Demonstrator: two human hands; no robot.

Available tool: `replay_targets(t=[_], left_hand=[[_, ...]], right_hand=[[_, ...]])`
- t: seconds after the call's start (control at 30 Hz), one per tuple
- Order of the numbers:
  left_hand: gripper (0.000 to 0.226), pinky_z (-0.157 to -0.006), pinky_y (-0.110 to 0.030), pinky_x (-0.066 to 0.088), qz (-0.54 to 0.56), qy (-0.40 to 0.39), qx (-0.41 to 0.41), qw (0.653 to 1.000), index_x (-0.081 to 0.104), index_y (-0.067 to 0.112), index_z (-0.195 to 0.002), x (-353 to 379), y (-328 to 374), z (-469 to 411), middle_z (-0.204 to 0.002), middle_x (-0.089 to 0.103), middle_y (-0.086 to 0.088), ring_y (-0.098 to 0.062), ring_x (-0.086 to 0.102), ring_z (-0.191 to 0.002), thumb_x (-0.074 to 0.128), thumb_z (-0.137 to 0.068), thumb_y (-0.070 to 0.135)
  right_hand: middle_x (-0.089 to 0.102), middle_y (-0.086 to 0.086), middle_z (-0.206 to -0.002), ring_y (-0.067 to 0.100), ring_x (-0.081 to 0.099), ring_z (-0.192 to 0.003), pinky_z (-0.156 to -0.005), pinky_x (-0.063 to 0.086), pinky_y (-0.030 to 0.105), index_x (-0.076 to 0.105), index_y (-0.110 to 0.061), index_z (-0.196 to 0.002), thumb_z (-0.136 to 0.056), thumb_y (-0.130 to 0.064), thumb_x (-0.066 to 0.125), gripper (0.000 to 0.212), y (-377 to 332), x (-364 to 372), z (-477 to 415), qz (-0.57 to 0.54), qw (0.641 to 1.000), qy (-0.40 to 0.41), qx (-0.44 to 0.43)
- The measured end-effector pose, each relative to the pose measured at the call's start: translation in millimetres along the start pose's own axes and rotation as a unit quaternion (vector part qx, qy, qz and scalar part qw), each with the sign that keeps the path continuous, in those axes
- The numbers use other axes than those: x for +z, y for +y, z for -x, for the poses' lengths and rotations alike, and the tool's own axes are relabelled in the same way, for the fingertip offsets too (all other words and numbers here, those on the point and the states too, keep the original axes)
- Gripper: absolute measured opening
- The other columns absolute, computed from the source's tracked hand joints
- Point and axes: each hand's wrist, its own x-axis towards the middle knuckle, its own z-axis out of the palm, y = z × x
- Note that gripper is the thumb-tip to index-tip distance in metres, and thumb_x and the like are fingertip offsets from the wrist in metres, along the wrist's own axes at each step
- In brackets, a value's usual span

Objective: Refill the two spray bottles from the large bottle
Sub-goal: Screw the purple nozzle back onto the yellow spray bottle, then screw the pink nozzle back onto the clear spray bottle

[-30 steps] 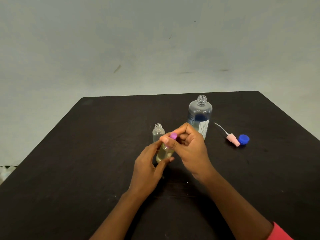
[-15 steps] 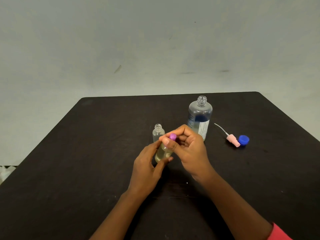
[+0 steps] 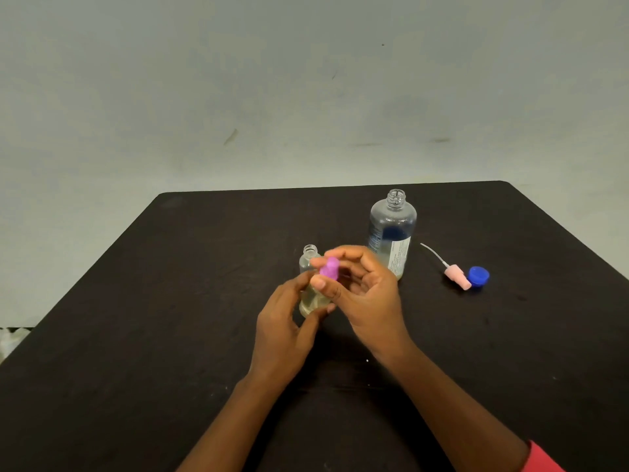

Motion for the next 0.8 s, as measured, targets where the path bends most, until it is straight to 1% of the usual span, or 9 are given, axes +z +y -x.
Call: replay_targets(t=[0.07, 0.17, 0.2, 0.27, 0.33, 0.37, 0.5, 0.63, 0.8], left_hand=[[0.049, -0.09, -0.023, 0.05, 0.019, 0.029, -0.014, 0.999, 0.058, 0.019, -0.123, -2.2, 0.2, -1.9, -0.115, 0.064, 0.009, -0.007, 0.061, -0.107, 0.072, -0.08, 0.036], [0.046, -0.088, -0.016, 0.047, 0.023, 0.099, -0.04, 0.994, 0.059, 0.019, -0.121, -10.4, 1.0, -7.3, -0.112, 0.065, 0.011, -0.004, 0.061, -0.103, 0.076, -0.078, 0.018], [0.044, -0.087, -0.013, 0.046, 0.024, 0.127, -0.05, 0.99, 0.059, 0.024, -0.118, -14.0, 0.9, -9.2, -0.109, 0.065, 0.013, -0.002, 0.061, -0.101, 0.076, -0.078, 0.016], [0.043, -0.082, -0.007, 0.043, 0.031, 0.179, -0.077, 0.98, 0.056, 0.035, -0.11, -20.8, -1.1, -13.2, -0.101, 0.064, 0.018, 0.003, 0.061, -0.095, 0.077, -0.078, 0.014], [0.041, -0.078, -0.005, 0.043, 0.041, 0.221, -0.111, 0.968, 0.055, 0.033, -0.108, -26.8, -6.4, -17.1, -0.098, 0.063, 0.018, 0.007, 0.06, -0.09, 0.076, -0.079, 0.013], [0.04, -0.077, -0.006, 0.043, 0.047, 0.235, -0.13, 0.962, 0.055, 0.031, -0.109, -29.4, -9.7, -18.8, -0.098, 0.063, 0.017, 0.007, 0.061, -0.09, 0.076, -0.08, 0.013], [0.041, -0.083, -0.017, 0.045, 0.063, 0.257, -0.198, 0.944, 0.055, 0.022, -0.119, -35.3, -25.7, -23.5, -0.103, 0.062, 0.011, -0.006, 0.061, -0.098, 0.073, -0.082, 0.014], [0.038, -0.088, -0.026, 0.048, 0.056, 0.256, -0.225, 0.938, 0.054, 0.022, -0.115, -33.5, -34.7, -28.8, -0.098, 0.061, 0.013, -0.009, 0.062, -0.097, 0.072, -0.083, 0.015], [0.035, -0.091, -0.031, 0.049, 0.038, 0.249, -0.239, 0.938, 0.053, 0.026, -0.111, -32.1, -40.3, -34.7, -0.097, 0.061, 0.012, -0.012, 0.062, -0.099, 0.072, -0.083, 0.017]], right_hand=[[0.071, 0.004, -0.107, 0.018, 0.067, -0.104, -0.087, 0.053, 0.027, 0.058, -0.015, -0.111, -0.073, -0.025, 0.078, 0.044, 1.1, 0.0, -0.6, -0.009, 1.0, 0.011, 0.004], [0.069, 0.003, -0.108, 0.013, 0.066, -0.103, -0.084, 0.051, 0.021, 0.056, -0.016, -0.113, -0.078, -0.019, 0.074, 0.039, 0.7, -1.2, -2.2, -0.003, 0.998, 0.063, -0.011], [0.069, 0.001, -0.106, 0.013, 0.066, -0.101, -0.084, 0.051, 0.023, 0.057, -0.017, -0.112, -0.079, -0.022, 0.073, 0.037, 0.4, -2.5, -3.1, 0.0, 0.996, 0.084, -0.018], [0.069, 0.0, -0.104, 0.016, 0.066, -0.099, -0.087, 0.053, 0.034, 0.057, -0.02, -0.11, -0.079, -0.031, 0.07, 0.035, 0.5, -6.6, -5.4, 0.012, 0.993, 0.119, -0.022], [0.069, 0.003, -0.102, 0.021, 0.066, -0.098, -0.089, 0.053, 0.043, 0.058, -0.019, -0.108, -0.081, -0.03, 0.067, 0.03, 0.4, -12.1, -8.6, 0.023, 0.989, 0.146, -0.023], [0.068, 0.005, -0.102, 0.021, 0.066, -0.097, -0.088, 0.054, 0.043, 0.058, -0.019, -0.107, -0.083, -0.025, 0.066, 0.026, 0.3, -15.1, -10.4, 0.028, 0.987, 0.157, -0.025], [0.068, 0.004, -0.097, 0.013, 0.066, -0.085, -0.077, 0.054, 0.028, 0.058, -0.019, -0.105, -0.091, -0.002, 0.061, 0.023, -0.5, -28.6, -17.6, 0.046, 0.977, 0.208, -0.026], [0.068, 0.003, -0.096, 0.019, 0.065, -0.085, -0.082, 0.054, 0.041, 0.058, -0.026, -0.101, -0.09, -0.004, 0.058, 0.025, 1.8, -43.5, -25.1, 0.099, 0.959, 0.264, -0.014], [0.067, -0.001, -0.089, 0.019, 0.066, -0.084, -0.082, 0.054, 0.039, 0.056, -0.028, -0.096, -0.091, 0.0, 0.055, 0.028, 0.0, -62.5, -31.9, 0.124, 0.934, 0.334, -0.014]])
